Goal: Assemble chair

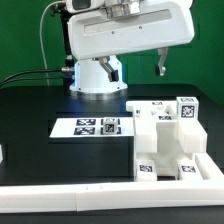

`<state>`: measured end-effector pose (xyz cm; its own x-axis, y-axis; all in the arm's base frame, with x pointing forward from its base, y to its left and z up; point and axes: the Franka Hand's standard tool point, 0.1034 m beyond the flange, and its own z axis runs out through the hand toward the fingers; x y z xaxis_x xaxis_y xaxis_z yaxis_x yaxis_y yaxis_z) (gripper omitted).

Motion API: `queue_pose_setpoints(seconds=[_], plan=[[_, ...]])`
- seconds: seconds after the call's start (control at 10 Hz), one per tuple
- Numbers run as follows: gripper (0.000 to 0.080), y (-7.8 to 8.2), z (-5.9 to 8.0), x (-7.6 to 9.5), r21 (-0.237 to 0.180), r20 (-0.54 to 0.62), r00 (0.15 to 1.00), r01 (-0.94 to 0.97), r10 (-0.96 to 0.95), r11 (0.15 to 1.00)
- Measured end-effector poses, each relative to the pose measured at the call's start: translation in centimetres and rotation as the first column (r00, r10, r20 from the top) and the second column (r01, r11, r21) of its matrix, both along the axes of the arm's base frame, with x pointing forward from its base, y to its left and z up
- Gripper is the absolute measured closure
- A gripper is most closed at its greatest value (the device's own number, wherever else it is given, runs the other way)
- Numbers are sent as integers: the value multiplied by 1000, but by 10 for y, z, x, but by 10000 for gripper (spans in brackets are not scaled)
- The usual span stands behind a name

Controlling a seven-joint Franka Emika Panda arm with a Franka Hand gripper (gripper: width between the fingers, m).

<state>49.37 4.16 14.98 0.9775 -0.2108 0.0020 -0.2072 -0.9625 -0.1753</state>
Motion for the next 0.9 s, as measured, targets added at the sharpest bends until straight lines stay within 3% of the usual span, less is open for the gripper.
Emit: queue_pose_setpoints(seconds=[0.2,0.5,0.7,0.9], plan=[[151,-3,-3,-2,-2,9,1000,-27,27,1000],[151,-33,-39,-52,-12,-4,990,-138,138,990],[151,-33,-54,-78,-43,9,998,-64,65,997],[151,-36,-56,-76,-44,4,998,-70,70,997]])
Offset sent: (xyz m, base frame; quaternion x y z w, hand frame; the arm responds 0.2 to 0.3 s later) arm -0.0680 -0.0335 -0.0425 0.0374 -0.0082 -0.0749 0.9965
